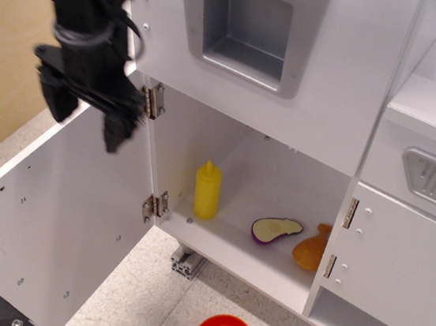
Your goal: Close low fridge
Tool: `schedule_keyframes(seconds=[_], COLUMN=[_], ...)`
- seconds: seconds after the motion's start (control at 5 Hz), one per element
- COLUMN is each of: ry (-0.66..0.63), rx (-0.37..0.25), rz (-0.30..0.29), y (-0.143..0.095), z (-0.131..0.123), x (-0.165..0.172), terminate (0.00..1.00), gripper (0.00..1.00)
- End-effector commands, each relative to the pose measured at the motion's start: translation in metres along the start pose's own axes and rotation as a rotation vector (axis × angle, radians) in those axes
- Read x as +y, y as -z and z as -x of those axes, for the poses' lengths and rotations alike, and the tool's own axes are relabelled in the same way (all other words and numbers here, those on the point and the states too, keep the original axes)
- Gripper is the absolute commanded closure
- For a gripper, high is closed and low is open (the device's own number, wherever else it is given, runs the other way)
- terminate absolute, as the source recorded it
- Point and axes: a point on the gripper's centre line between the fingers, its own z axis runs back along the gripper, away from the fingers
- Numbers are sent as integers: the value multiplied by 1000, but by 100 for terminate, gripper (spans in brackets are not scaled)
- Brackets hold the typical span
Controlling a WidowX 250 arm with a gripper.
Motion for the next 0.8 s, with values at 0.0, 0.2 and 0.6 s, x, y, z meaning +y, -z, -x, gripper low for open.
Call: schedule_keyframes(seconds=[0.0,0.2,0.6], ry=[19,-6,-37], rx=[-66,-32,0], rz=[-44,-6,8], y=[17,35,52], z=[-9,-12,-11], x=[31,27,14], terminate=[0,0,0], gripper=[0,0,0])
